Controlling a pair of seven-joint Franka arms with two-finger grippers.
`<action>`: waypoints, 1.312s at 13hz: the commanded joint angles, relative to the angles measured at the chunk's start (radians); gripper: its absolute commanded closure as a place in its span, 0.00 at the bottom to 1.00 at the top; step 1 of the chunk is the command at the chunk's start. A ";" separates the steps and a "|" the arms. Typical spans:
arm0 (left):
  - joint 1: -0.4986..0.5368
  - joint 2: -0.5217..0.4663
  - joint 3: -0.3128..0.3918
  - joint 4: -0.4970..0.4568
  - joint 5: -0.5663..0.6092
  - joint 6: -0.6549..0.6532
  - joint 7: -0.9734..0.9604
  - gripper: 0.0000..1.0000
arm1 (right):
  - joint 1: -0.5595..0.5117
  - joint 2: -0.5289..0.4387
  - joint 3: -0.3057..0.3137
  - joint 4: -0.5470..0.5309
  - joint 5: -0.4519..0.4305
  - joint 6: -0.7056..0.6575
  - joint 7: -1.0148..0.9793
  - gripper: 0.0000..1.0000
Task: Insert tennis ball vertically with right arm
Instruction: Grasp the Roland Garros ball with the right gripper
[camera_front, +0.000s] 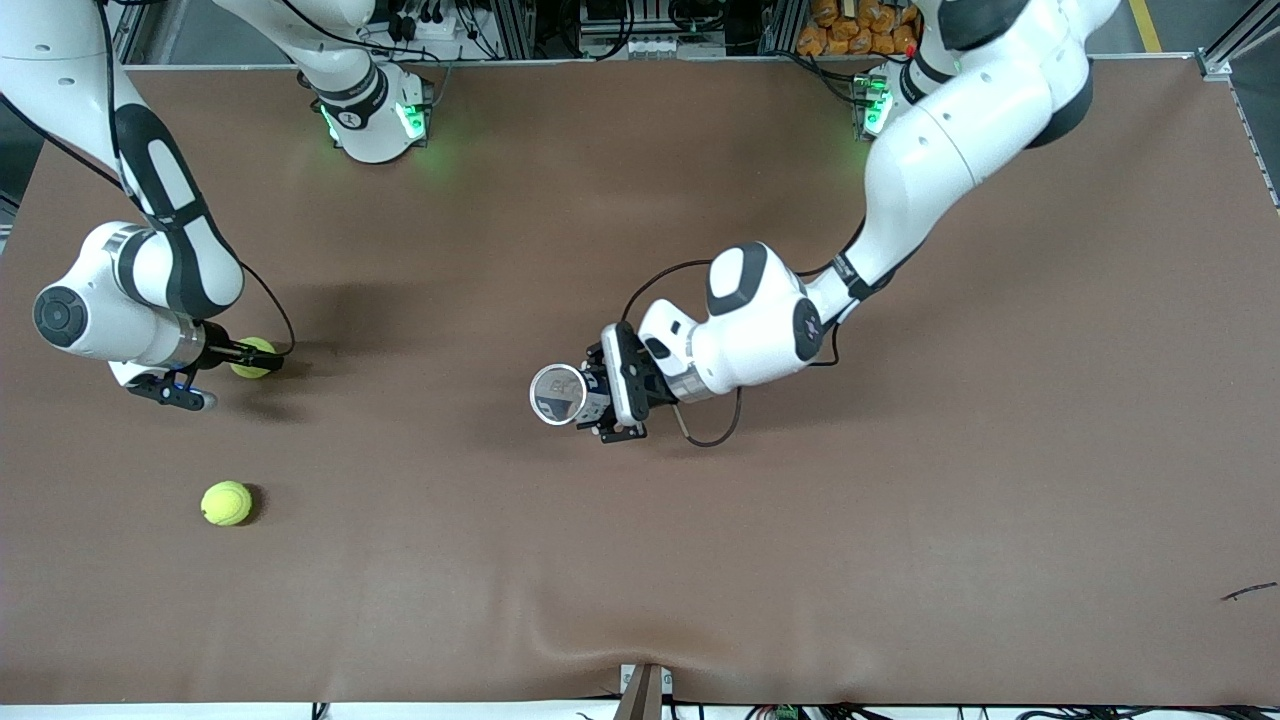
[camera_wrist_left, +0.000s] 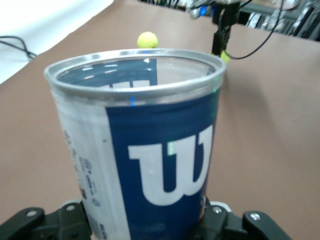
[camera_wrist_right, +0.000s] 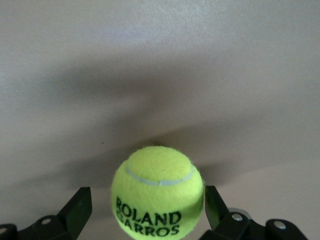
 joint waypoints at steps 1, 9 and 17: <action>0.022 0.061 -0.067 0.009 -0.099 0.013 0.177 0.29 | -0.030 -0.017 0.018 -0.019 -0.021 0.007 -0.017 0.52; -0.016 0.078 -0.067 0.004 -0.493 0.016 0.633 0.27 | 0.030 -0.216 0.029 0.145 -0.010 -0.276 0.000 0.72; -0.053 0.091 -0.063 -0.004 -0.926 0.019 1.063 0.26 | 0.425 -0.208 0.026 0.524 0.181 -0.680 0.492 0.70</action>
